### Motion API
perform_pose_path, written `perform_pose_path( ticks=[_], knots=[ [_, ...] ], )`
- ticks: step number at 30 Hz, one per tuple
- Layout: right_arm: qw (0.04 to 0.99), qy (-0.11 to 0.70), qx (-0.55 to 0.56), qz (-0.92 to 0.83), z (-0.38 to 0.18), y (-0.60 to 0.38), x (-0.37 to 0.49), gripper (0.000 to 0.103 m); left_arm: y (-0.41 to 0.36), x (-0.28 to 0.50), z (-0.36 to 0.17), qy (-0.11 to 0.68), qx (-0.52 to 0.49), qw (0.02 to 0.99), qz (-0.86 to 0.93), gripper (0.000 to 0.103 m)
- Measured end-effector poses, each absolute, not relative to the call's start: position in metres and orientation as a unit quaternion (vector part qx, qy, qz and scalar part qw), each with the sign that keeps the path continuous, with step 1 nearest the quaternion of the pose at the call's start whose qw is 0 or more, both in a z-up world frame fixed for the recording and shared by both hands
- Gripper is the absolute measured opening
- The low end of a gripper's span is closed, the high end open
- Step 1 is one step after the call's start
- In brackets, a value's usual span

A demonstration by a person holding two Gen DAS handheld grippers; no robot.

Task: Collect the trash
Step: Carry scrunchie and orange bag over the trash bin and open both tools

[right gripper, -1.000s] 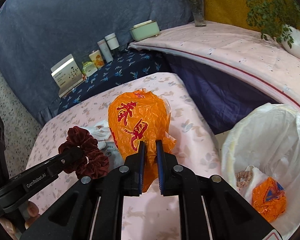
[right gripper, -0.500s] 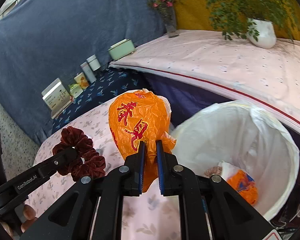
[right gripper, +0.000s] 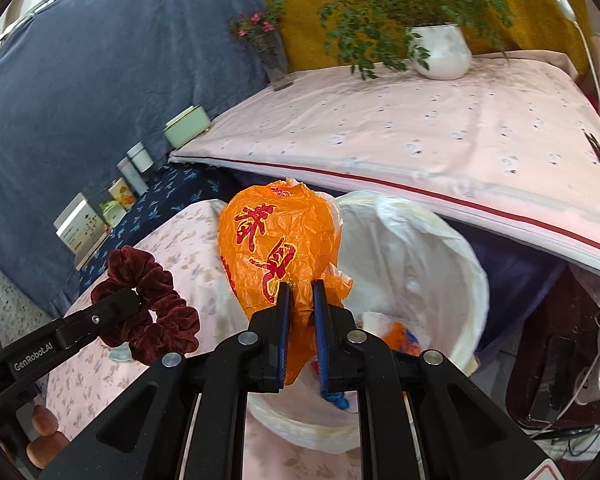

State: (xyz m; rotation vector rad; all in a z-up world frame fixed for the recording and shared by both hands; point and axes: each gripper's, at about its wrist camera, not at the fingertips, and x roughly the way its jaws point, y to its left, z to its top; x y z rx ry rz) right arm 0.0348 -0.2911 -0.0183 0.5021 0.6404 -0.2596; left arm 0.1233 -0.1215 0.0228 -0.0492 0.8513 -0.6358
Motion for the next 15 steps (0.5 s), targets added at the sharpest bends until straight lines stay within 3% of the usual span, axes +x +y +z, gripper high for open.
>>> perform_pose_path(
  ticks=[7,10,12,15],
  knots=[
    [0.906,0.310,0.252,-0.142,-0.023,-0.308,0.022,0.012,-0.154,0.114,0.018,0.411,-0.007,0.853,-0.322,0.015],
    [0.904,0.310,0.256,-0.147,-0.025,-0.313,0.019,0.018,-0.164,0.112,0.016,0.414,-0.005,0.848,-0.331,0.020],
    [0.901,0.307,0.263,-0.156,-0.026,-0.315,0.017,0.022,-0.164,0.112,0.015,0.417,-0.008,0.848,-0.326,0.047],
    [0.900,0.306,0.270,-0.155,-0.028,-0.317,0.015,0.025,-0.160,0.113,0.017,0.411,-0.020,0.855,-0.316,0.059]
  ],
)
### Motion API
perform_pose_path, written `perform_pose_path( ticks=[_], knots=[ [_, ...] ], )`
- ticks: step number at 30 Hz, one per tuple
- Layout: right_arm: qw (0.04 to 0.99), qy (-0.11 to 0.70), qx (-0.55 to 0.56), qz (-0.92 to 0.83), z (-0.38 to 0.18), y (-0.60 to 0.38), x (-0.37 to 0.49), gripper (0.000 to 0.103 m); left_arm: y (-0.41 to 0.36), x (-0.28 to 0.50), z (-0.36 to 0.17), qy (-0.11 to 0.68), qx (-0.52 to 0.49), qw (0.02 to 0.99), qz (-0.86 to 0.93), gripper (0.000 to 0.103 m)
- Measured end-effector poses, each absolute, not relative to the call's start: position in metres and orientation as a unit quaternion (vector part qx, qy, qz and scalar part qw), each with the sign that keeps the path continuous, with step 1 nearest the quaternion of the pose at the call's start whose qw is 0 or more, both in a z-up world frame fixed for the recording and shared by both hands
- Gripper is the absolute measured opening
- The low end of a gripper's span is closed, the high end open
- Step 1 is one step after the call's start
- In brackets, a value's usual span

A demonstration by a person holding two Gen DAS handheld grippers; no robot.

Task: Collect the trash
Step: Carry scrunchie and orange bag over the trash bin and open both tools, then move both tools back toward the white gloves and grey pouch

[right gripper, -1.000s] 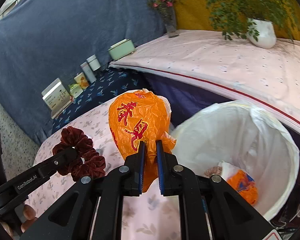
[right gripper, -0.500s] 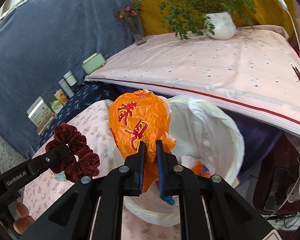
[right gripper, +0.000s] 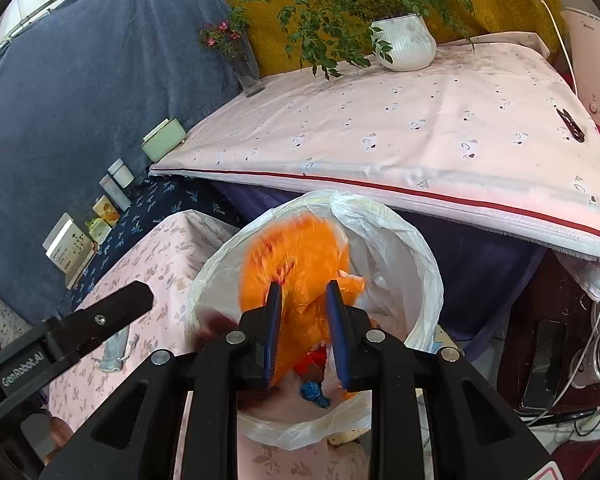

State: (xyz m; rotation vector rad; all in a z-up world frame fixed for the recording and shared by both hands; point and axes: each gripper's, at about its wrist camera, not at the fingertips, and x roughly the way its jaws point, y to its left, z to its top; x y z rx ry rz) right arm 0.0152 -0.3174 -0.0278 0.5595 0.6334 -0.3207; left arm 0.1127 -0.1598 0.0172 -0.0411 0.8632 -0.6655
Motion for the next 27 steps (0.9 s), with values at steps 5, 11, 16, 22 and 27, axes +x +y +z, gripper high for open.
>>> perform_pose_path(
  ticks=[5,11,16,22,27],
  knots=[
    [0.900,0.306,0.269,-0.154,-0.026,-0.316,0.015,0.034,-0.152,0.117,0.017,0.414,-0.024,0.857,-0.306,0.059],
    [0.903,0.309,0.262,-0.146,-0.023,-0.306,0.018,0.040,-0.137,0.119,0.019,0.411,-0.032,0.863,-0.293,0.064],
    [0.907,0.311,0.250,-0.136,-0.018,-0.292,0.022,0.041,-0.121,0.122,0.020,0.407,-0.040,0.869,-0.279,0.066],
    [0.911,0.317,0.235,-0.122,-0.013,-0.272,0.030,0.041,-0.099,0.127,0.023,0.405,-0.053,0.874,-0.263,0.066],
    [0.915,0.320,0.221,-0.110,-0.008,-0.256,0.037,0.042,-0.085,0.129,0.025,0.401,-0.057,0.878,-0.253,0.066]
  ],
)
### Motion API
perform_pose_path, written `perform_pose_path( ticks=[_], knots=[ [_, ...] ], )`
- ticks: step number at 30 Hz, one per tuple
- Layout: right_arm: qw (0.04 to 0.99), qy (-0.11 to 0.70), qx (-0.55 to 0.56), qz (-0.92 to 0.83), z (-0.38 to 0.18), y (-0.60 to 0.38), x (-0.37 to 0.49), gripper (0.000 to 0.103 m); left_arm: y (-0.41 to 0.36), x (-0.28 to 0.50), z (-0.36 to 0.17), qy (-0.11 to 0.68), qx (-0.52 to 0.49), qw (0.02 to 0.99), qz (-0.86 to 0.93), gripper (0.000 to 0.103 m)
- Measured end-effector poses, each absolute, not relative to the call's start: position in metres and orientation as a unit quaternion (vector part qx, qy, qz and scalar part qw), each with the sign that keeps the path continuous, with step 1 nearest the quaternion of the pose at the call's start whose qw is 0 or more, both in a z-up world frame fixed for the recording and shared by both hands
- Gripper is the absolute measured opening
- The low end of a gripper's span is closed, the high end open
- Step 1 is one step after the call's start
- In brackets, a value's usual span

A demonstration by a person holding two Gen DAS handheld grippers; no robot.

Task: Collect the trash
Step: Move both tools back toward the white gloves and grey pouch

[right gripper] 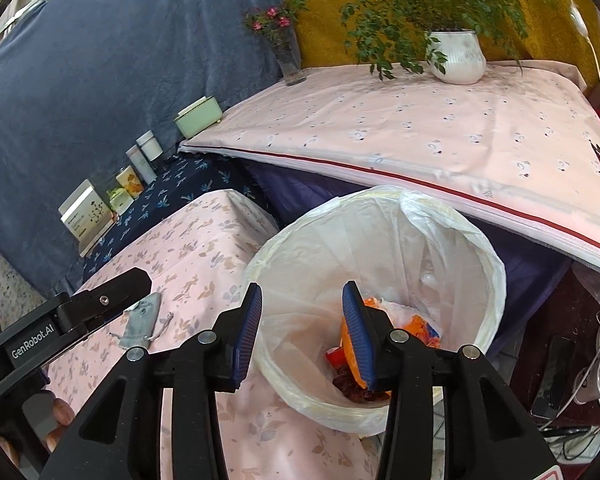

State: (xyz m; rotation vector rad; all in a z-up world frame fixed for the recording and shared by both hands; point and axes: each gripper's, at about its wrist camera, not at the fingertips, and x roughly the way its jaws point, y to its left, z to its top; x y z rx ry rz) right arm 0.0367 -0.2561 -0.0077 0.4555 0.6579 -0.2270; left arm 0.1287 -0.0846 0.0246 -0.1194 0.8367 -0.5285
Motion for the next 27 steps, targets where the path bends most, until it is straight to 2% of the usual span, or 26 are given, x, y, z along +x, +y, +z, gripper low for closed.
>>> perform_pose_path(
  ticks=[4,27],
  knots=[
    [0.918,0.318,0.213,-0.106,-0.003,-0.245,0.041,0.049,-0.071,0.131,0.026,0.399,-0.061,0.881,-0.245,0.066],
    [0.918,0.359,0.159,-0.049,-0.014,-0.161,0.072,0.052,0.021,0.147,0.005,0.403,-0.085,0.898,-0.157,0.068]
  ],
)
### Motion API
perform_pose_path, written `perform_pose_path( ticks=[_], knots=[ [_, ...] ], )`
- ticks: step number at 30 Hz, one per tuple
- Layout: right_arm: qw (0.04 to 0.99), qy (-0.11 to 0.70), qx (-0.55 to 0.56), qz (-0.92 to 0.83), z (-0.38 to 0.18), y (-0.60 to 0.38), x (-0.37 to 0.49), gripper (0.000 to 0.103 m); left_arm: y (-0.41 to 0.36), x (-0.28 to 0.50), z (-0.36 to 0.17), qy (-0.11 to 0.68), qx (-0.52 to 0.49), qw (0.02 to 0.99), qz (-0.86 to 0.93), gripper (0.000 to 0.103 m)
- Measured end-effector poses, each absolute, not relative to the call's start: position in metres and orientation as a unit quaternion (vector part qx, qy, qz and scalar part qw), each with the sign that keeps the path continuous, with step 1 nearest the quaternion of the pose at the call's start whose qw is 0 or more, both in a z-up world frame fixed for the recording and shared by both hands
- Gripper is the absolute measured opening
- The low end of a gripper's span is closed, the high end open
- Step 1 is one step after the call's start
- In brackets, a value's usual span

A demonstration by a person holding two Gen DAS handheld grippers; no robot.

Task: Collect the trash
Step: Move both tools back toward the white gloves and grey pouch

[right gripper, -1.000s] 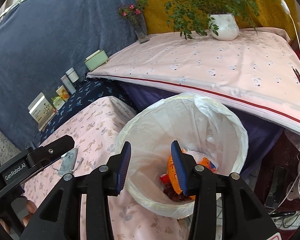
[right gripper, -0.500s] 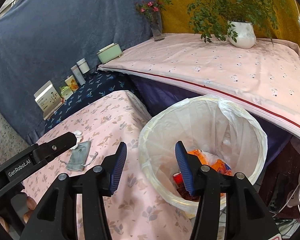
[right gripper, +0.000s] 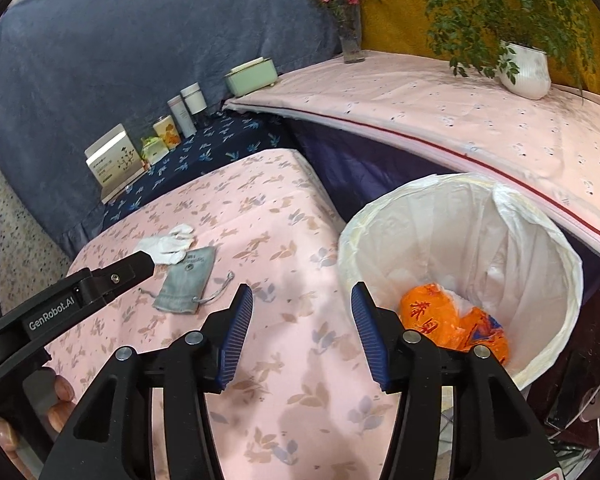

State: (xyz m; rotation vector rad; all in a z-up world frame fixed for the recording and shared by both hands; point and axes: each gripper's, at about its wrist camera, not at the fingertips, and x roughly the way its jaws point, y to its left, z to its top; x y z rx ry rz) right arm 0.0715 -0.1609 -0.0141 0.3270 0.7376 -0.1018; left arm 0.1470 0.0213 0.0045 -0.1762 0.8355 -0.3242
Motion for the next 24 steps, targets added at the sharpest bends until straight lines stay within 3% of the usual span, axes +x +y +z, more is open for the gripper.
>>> perform_pose_path(
  ticks=[6,24],
  knots=[
    [0.916,0.374,0.141,-0.030,-0.023,-0.130,0.085,0.056,0.058,0.155,-0.009,0.405,-0.096,0.902,-0.113,0.079],
    [0.899,0.424,0.112,0.011,-0.063,-0.052,0.144,0.056,0.142,0.195,-0.040,0.414,-0.100,0.904,-0.031,0.082]
  ],
)
